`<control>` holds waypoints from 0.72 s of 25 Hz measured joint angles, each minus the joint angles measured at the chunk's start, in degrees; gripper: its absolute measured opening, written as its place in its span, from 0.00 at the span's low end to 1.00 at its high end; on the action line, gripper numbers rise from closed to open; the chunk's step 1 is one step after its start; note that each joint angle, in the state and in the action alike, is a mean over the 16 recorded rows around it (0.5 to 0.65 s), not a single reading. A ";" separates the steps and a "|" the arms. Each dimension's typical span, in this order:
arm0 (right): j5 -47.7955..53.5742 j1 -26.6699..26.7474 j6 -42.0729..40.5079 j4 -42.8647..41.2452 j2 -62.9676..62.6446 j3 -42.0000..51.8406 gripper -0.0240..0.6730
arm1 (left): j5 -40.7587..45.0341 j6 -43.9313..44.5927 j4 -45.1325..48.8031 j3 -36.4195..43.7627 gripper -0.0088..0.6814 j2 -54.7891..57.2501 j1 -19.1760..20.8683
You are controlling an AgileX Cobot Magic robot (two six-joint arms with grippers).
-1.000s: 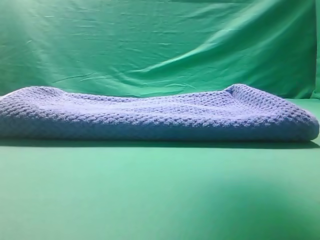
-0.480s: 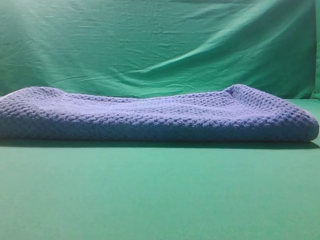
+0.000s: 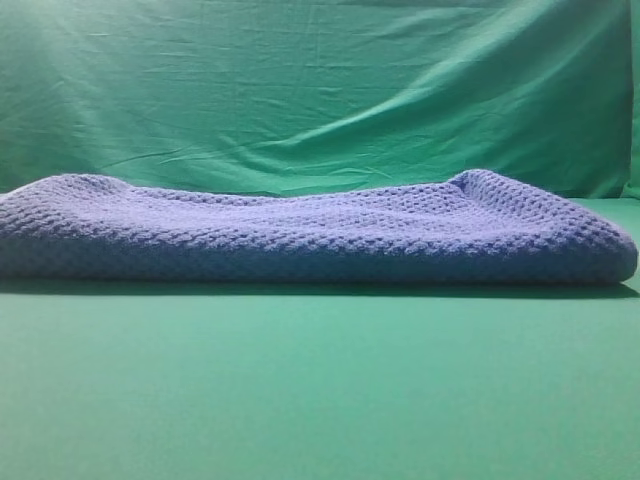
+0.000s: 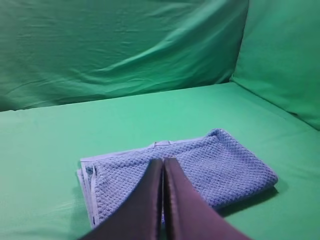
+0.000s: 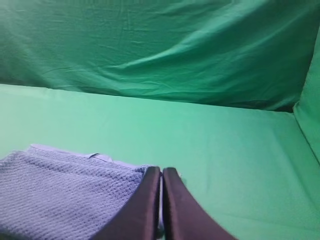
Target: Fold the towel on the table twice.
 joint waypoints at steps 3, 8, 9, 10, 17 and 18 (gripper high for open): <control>-1.75 0.00 -0.54 0.31 -4.49 3.35 0.03 | -0.90 -0.37 -0.29 3.97 0.01 -6.32 0.00; -3.41 0.00 -2.45 2.10 -11.32 7.44 0.03 | -0.91 -1.81 -0.50 8.54 0.01 -13.79 0.00; -3.55 0.00 -2.96 2.64 -12.69 8.13 0.03 | -0.66 -2.12 -0.44 9.14 0.01 -14.83 0.00; -3.63 0.00 -3.49 3.19 -14.04 8.79 0.03 | -0.39 -2.45 -0.33 9.64 0.01 -15.72 0.00; -2.95 0.00 -7.07 7.28 -22.79 13.63 0.03 | 1.64 -4.62 2.05 11.22 0.01 -18.23 0.00; -2.80 0.00 -7.45 7.80 -23.78 14.39 0.03 | 1.92 -4.84 2.52 11.28 0.01 -18.23 0.00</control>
